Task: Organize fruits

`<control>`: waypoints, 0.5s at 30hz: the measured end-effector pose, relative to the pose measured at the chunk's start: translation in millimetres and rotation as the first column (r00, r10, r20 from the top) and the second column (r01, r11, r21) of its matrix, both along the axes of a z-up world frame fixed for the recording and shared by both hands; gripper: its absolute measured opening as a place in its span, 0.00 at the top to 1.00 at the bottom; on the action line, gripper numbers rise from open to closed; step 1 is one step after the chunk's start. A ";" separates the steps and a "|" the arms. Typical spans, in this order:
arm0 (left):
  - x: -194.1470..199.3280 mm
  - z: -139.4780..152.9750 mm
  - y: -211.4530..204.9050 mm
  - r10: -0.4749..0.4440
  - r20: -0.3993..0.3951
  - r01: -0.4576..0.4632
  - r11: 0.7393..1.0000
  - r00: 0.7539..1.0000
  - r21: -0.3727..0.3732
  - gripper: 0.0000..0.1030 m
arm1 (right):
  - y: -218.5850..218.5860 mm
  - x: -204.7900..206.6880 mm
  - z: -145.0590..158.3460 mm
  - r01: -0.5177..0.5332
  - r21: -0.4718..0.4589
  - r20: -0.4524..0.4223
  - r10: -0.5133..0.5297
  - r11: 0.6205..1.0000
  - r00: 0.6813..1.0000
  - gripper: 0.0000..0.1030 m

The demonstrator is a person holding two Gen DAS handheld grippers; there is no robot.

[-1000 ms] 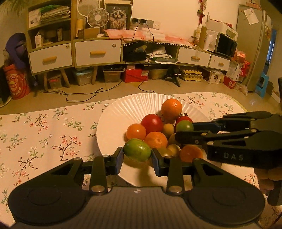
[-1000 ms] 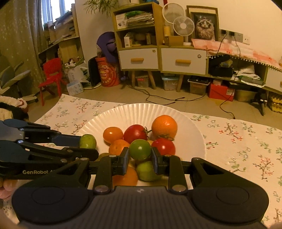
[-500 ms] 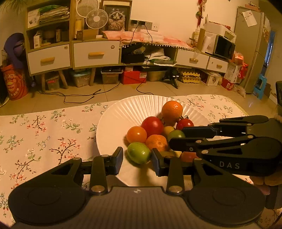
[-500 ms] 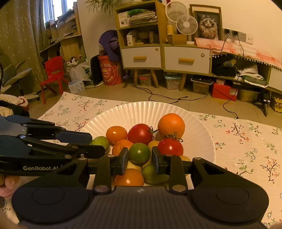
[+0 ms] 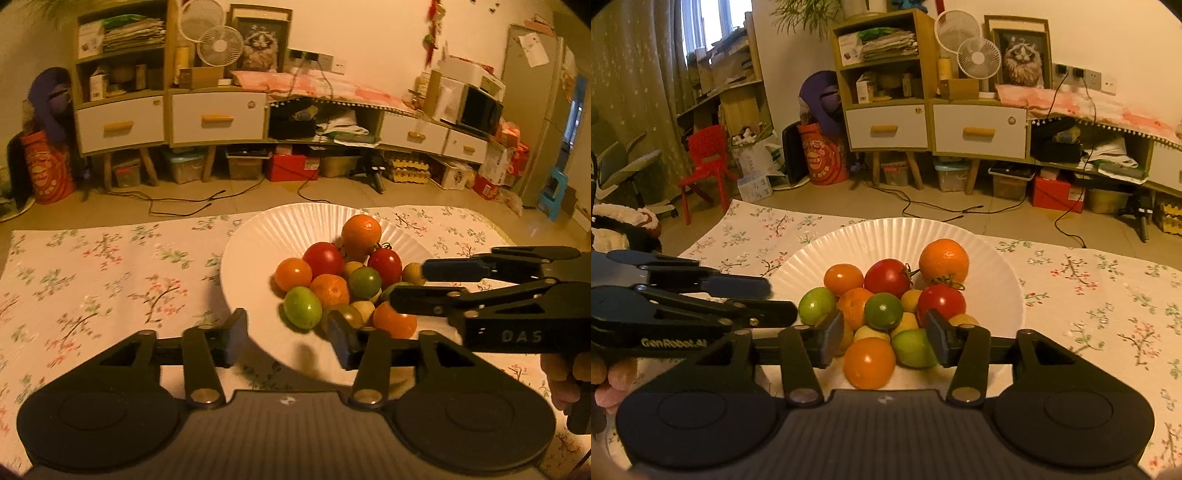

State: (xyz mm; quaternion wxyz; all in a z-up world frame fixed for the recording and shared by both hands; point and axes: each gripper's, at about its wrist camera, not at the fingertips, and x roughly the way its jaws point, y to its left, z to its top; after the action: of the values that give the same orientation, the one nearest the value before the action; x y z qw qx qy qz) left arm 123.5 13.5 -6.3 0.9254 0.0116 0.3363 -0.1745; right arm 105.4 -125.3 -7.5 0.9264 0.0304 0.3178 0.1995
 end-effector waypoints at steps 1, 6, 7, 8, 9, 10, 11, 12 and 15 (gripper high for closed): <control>-3.4 1.9 1.1 0.006 0.002 -0.006 1.000 1.000 0.000 0.55 | -1.0 -1.7 0.8 0.001 -0.001 0.003 -0.001 1.000 1.000 0.49; -20.2 7.7 6.0 0.059 -0.008 -0.059 0.998 0.998 -0.005 0.44 | -1.6 -9.4 7.3 0.018 -0.022 0.000 -0.018 1.000 1.000 0.43; -22.9 7.9 6.7 0.069 -0.013 -0.070 0.998 0.998 -0.006 0.41 | -1.6 -11.4 8.8 0.024 -0.025 0.001 -0.024 0.999 1.000 0.40; -25.7 7.8 7.6 0.081 -0.019 -0.082 0.997 0.997 -0.008 0.39 | -1.9 -14.9 10.0 0.029 -0.028 0.002 -0.029 0.999 1.000 0.39; -28.8 7.3 8.0 0.094 -0.023 -0.094 0.996 0.995 -0.008 0.38 | -1.7 -17.0 11.2 0.031 -0.029 0.001 -0.031 0.999 1.000 0.36; -32.8 6.6 8.8 0.107 -0.027 -0.107 0.994 0.994 -0.008 0.35 | -1.3 -20.3 12.5 0.033 -0.031 0.000 -0.033 0.999 0.999 0.34; -35.8 6.1 9.4 0.116 -0.031 -0.117 0.993 0.993 -0.010 0.34 | -1.1 -24.2 12.7 0.034 -0.033 0.000 -0.034 0.999 0.999 0.33; -39.4 5.4 10.5 0.125 -0.037 -0.125 0.992 0.992 -0.014 0.34 | -0.4 -27.4 13.4 0.036 -0.038 0.001 -0.036 0.999 0.999 0.31; -49.6 4.6 13.2 0.144 -0.061 -0.146 0.989 0.988 -0.023 0.30 | 0.8 -35.7 14.6 0.048 -0.055 -0.002 -0.048 0.997 0.999 0.27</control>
State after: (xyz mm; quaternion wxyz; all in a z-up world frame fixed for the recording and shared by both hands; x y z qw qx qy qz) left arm 73.9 26.8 -1.7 0.9254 -0.0308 0.3609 -0.1117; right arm 69.7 -124.5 7.1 0.9308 0.0129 0.3241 0.1685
